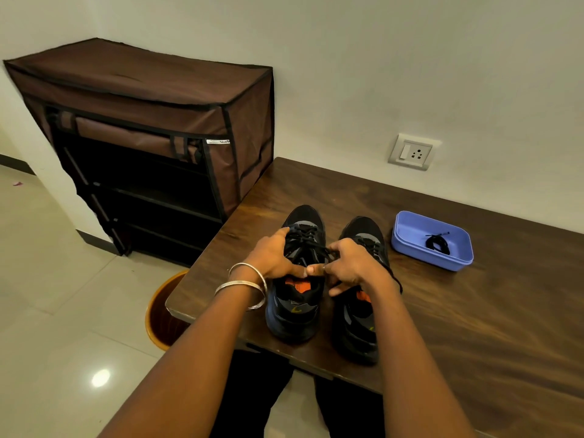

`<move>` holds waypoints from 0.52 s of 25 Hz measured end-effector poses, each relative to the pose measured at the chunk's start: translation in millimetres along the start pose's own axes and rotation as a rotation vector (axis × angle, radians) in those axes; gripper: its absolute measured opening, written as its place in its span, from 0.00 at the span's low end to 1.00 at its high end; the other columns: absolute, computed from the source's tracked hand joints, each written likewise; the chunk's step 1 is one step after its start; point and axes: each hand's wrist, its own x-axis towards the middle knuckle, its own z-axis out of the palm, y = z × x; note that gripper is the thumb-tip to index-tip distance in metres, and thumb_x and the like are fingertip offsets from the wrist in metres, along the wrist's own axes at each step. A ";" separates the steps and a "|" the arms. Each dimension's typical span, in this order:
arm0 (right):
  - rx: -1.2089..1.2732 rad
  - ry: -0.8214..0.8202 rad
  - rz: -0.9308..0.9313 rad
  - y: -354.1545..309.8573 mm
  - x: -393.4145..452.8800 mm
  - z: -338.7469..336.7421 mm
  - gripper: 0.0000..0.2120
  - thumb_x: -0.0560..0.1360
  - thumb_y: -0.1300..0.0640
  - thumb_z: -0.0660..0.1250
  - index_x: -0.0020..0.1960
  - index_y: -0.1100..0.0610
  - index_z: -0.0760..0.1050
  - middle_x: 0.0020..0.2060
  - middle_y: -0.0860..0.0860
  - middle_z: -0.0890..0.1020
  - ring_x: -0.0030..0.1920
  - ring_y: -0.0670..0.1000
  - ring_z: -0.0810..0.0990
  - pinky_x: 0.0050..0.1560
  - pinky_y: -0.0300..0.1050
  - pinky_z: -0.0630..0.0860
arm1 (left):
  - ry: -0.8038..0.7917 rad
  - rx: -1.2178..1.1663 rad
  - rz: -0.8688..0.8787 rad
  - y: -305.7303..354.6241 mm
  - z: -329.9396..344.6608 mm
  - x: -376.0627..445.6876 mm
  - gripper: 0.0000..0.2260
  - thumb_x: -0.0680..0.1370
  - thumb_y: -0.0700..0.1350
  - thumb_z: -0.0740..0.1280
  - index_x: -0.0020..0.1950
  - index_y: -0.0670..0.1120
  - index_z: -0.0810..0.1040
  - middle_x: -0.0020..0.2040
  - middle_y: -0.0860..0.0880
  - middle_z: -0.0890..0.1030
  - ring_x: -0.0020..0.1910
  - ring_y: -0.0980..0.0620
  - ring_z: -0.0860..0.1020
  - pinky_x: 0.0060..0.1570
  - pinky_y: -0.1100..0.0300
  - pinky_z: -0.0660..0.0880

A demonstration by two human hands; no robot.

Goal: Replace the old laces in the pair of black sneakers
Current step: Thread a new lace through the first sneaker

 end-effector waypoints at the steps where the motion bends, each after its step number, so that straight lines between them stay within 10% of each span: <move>1: -0.032 -0.001 0.004 -1.6 2.5 4.7 0.29 0.71 0.58 0.77 0.68 0.60 0.70 0.58 0.61 0.79 0.36 0.57 0.86 0.34 0.48 0.84 | 0.057 0.075 0.001 -0.2 1.9 0.4 0.45 0.66 0.49 0.78 0.77 0.55 0.57 0.70 0.44 0.70 0.67 0.43 0.71 0.67 0.50 0.70; 7: 0.055 0.034 0.009 4.1 12.6 17.6 0.17 0.71 0.65 0.76 0.56 0.65 0.74 0.52 0.64 0.80 0.37 0.64 0.85 0.38 0.58 0.84 | 0.246 -0.163 -0.015 -15.7 -3.4 1.1 0.23 0.71 0.37 0.68 0.61 0.60 0.78 0.64 0.46 0.76 0.59 0.46 0.77 0.59 0.51 0.77; 13: 0.136 -0.008 -0.126 -2.2 0.4 21.8 0.25 0.72 0.63 0.75 0.67 0.60 0.73 0.55 0.58 0.81 0.41 0.57 0.86 0.42 0.51 0.84 | 0.249 -0.099 -0.085 -16.0 -16.0 -4.1 0.28 0.68 0.43 0.77 0.67 0.53 0.75 0.66 0.45 0.75 0.64 0.46 0.73 0.64 0.54 0.72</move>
